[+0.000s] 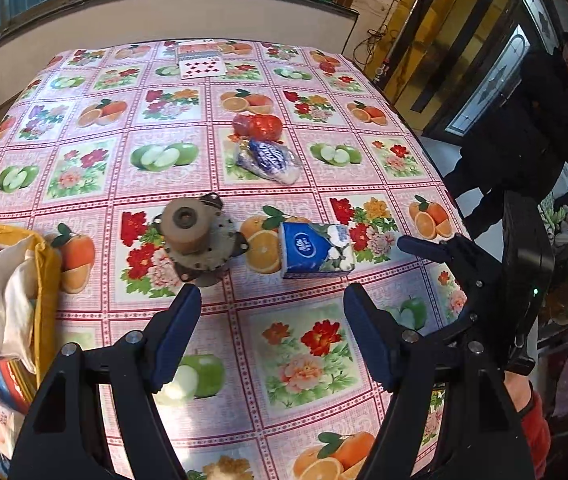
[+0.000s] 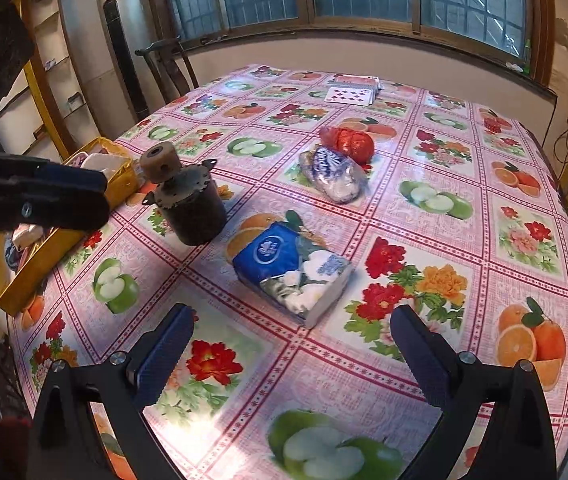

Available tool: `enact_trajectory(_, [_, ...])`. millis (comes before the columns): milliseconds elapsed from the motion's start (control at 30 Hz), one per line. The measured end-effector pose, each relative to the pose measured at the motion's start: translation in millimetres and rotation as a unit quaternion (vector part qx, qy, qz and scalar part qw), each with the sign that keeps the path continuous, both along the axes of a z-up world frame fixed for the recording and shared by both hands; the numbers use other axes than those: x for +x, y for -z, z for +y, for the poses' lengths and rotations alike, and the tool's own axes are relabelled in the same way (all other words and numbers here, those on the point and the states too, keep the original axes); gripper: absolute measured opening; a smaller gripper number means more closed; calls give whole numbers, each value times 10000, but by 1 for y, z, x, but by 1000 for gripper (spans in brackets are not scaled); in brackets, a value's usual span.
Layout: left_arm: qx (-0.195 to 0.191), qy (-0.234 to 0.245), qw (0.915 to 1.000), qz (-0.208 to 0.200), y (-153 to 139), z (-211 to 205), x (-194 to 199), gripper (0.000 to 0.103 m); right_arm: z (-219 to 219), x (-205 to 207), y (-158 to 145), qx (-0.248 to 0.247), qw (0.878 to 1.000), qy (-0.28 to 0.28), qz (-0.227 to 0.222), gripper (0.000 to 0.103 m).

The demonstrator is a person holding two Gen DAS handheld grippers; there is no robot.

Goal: Organize soft objects
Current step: 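Move both tools back over the table toward the blue tissue pack, then grasp the clear bag with the left tool while the right tool grasps the blue Vinda tissue pack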

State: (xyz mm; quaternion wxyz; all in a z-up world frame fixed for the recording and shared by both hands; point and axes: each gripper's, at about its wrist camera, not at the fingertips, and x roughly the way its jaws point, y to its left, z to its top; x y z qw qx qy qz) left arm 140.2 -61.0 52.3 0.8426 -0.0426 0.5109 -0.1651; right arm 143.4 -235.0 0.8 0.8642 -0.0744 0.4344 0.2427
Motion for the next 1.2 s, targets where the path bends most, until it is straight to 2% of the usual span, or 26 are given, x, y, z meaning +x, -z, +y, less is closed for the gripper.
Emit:
enact_trajectory(167, [-2,165,9997,157,12,-35,9,73,-29,16,5,-178,9993,306,70,100])
enact_trajectory(300, [-102,171,9990,398,25,-53,20,73,-52,23,7,-96,9983,556,125,100])
enact_trajectory(467, [-322,31,9967,751,39,-60,33,73,-72,29,7,32,9973,709,182,100])
enact_trajectory(600, [-209,13,9965,805,45,-60,36,73,-70,34,6,54,9976,665,166,100])
enact_trajectory(733, [-322,11,9961,816,40,-52,35,73,-54,37,9,114,9985,433,307,100])
enact_trajectory(900, [-372,93,9976,582,6,-42,48,74,-22,36,8,95,9996,-205,195,100])
enact_trajectory(933, [-379,76,9975,594,1,-39,54,78,-15,36,9,46,9992,-356,181,101])
enact_trajectory(1100, [-444,-48,9942,981,1,-27,97,79,12,42,15,-144,9935,-1122,140,100])
enact_trajectory(1200, [-564,114,9901,1281,10,-29,120,79,20,44,18,-196,9900,-1393,42,100])
